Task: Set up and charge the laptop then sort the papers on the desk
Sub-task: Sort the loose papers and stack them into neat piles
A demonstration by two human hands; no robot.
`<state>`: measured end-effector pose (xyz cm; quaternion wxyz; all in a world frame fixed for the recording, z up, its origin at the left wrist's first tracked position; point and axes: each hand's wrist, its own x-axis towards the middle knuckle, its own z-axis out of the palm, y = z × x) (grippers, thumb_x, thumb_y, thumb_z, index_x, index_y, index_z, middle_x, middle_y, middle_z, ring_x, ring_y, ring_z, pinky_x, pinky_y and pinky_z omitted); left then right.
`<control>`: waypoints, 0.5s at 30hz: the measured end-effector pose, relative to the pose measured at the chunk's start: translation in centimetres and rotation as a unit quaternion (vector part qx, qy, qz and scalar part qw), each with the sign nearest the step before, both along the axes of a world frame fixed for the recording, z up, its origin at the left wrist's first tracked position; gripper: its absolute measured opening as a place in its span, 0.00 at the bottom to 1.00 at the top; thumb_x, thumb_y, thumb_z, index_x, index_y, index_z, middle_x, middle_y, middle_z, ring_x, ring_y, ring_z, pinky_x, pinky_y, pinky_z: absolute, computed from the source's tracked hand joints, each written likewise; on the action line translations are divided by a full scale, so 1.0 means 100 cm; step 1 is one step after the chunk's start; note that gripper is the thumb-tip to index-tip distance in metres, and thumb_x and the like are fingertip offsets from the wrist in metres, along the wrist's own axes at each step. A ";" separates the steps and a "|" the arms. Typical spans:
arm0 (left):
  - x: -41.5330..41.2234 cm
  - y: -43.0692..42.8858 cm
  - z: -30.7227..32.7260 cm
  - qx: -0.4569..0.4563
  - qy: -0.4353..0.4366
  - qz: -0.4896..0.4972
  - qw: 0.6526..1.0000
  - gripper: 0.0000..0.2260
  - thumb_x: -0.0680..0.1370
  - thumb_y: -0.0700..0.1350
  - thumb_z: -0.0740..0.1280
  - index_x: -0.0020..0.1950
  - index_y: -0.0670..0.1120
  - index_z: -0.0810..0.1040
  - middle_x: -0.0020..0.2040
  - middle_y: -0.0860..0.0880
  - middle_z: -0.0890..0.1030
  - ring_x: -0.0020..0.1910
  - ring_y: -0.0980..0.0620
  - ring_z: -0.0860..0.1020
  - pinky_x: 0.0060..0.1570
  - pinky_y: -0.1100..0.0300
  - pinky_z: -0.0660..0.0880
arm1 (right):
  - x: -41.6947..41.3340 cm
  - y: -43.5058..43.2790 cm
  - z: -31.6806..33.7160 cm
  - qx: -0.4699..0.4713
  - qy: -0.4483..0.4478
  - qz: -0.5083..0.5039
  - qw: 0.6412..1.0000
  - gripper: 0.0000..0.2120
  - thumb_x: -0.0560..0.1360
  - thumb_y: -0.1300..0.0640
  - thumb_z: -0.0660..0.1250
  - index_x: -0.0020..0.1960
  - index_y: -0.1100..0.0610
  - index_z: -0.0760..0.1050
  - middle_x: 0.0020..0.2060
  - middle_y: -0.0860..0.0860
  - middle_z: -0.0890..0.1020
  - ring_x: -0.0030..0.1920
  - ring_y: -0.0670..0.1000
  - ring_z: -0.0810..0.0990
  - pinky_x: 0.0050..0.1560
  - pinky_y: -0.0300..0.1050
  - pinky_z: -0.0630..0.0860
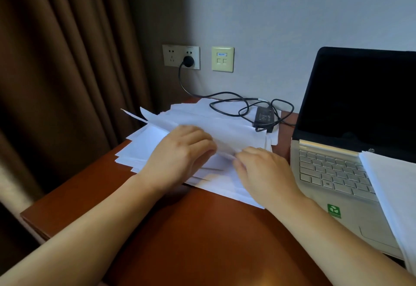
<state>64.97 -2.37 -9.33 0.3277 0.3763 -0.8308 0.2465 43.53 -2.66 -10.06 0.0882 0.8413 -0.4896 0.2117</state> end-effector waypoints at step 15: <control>0.004 -0.007 -0.010 0.284 -0.095 0.119 0.946 0.27 0.79 0.63 0.46 0.54 0.52 0.81 0.52 0.54 0.83 0.49 0.52 0.79 0.50 0.52 0.76 | -0.009 -0.012 -0.006 -0.024 -0.151 -0.088 0.984 0.17 0.81 0.53 0.61 0.34 0.58 0.68 0.28 0.50 0.72 0.30 0.57 0.72 0.26 0.44 0.59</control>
